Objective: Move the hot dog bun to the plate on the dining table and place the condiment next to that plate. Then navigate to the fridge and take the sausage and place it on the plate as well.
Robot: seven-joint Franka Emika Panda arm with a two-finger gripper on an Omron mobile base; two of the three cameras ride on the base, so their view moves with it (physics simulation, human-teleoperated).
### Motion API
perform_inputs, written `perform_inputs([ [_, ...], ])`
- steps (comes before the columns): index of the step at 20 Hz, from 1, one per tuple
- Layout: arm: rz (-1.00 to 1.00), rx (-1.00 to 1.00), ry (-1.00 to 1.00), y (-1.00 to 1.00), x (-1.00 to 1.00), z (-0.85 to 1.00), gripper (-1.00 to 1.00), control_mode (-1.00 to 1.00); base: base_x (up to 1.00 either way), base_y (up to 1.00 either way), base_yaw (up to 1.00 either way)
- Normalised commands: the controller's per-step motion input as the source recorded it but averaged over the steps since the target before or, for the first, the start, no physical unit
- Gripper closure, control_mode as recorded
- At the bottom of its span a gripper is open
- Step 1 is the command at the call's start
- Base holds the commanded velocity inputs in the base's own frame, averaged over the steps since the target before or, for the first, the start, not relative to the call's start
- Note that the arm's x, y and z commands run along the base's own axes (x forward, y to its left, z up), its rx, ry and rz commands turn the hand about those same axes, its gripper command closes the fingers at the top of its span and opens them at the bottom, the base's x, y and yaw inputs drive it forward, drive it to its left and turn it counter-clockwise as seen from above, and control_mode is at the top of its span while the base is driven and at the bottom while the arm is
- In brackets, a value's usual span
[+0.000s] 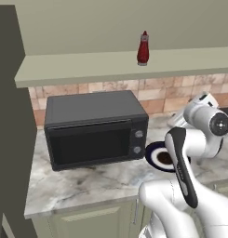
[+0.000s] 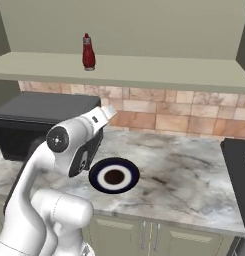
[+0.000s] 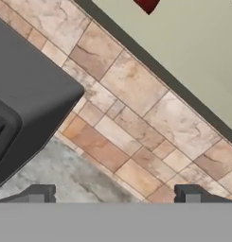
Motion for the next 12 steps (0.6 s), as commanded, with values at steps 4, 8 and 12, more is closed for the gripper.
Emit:
perform_inputs([
  [4,-0.15,0.12,-0.14,0.01,-0.17,0.86,-1.00,-1.00,0.00,0.00,0.00],
  [8,-0.10,0.33,-0.31,0.18,-0.37,0.81,-1.00,-1.00,0.00,0.00,0.00],
  [12,-0.01,0.51,-0.30,0.23,-0.40,0.62,-1.00,-1.00,0.00,0.00,0.00],
])
